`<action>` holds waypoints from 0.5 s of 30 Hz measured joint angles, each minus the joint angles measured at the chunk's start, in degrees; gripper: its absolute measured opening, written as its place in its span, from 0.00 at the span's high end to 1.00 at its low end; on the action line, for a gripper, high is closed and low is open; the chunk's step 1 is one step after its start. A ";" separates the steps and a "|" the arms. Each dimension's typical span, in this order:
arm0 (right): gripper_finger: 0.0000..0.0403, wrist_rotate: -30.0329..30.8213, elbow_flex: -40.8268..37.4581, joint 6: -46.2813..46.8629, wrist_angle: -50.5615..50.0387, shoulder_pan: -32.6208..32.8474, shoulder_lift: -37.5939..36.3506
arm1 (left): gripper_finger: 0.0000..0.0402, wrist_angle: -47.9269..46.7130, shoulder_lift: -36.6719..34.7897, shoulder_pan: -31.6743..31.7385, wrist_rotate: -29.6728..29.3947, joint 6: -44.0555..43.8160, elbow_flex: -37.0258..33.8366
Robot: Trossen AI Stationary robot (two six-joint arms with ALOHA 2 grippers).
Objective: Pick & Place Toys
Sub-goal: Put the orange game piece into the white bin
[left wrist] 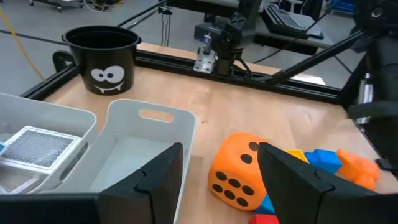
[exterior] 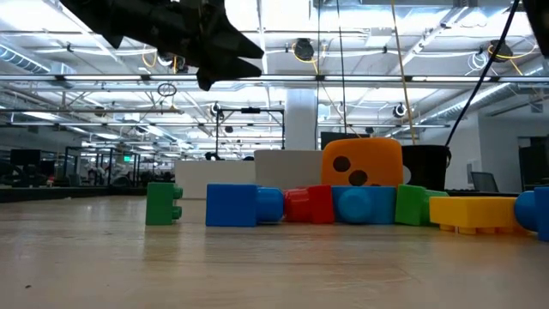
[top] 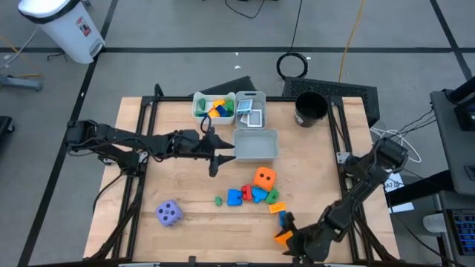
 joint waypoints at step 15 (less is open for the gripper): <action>0.39 -5.21 0.09 1.76 -12.70 -4.15 4.97 | 0.47 0.04 -0.04 -0.72 -0.12 -0.05 0.00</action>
